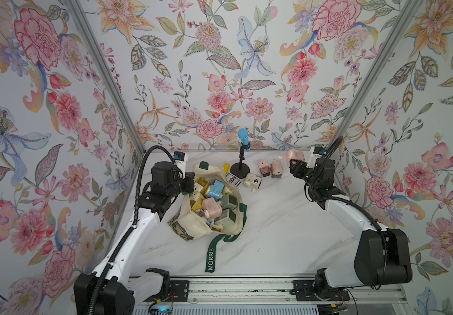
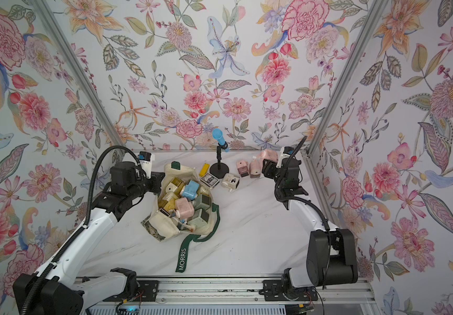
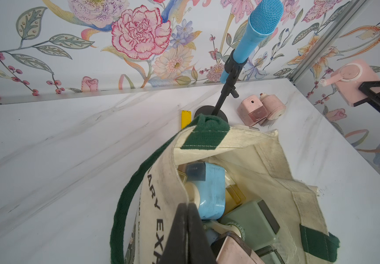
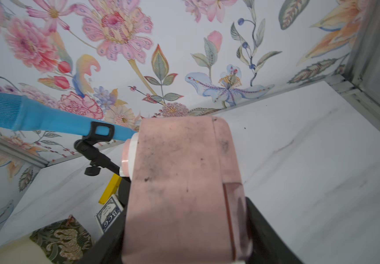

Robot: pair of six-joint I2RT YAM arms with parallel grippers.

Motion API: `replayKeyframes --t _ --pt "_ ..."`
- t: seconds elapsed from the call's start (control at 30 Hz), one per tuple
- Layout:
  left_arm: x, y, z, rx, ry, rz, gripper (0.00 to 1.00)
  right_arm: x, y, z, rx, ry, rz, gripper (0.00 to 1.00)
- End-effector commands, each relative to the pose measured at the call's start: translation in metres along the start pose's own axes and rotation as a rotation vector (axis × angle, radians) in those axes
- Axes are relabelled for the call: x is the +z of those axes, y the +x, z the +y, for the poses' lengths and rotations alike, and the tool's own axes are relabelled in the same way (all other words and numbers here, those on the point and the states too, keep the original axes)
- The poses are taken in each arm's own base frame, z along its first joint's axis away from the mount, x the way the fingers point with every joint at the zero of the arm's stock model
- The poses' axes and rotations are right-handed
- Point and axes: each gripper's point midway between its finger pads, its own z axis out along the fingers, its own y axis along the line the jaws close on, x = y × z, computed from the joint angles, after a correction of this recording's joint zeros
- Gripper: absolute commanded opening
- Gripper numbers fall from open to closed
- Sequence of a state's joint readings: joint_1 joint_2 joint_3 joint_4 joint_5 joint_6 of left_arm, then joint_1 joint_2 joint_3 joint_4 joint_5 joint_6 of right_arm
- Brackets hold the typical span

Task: Take out the pencil sharpeners from the tote bags
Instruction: Place the pencil sharpener at the center of the board.

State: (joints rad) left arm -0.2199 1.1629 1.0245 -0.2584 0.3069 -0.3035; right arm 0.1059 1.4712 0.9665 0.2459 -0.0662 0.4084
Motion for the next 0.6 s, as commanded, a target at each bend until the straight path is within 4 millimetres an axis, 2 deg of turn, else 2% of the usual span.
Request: replayKeyframes --t 0.0,0.17,0.33,0.57 --pt "-0.008 -0.022 -0.003 0.006 0.012 -0.058 0.00 0.016 -0.007 -0.020 0.008 0.122 0.001 0.43" --pt "-0.009 -0.023 -0.003 0.006 0.013 -0.062 0.00 0.039 0.004 -0.047 -0.011 0.232 0.046 0.43" --pt "-0.009 -0.024 -0.003 0.005 0.015 -0.063 0.00 0.064 0.018 -0.062 -0.036 0.288 0.122 0.45" --pt "-0.011 -0.025 -0.003 0.004 0.011 -0.067 0.00 0.088 0.032 -0.078 -0.049 0.349 0.166 0.45"
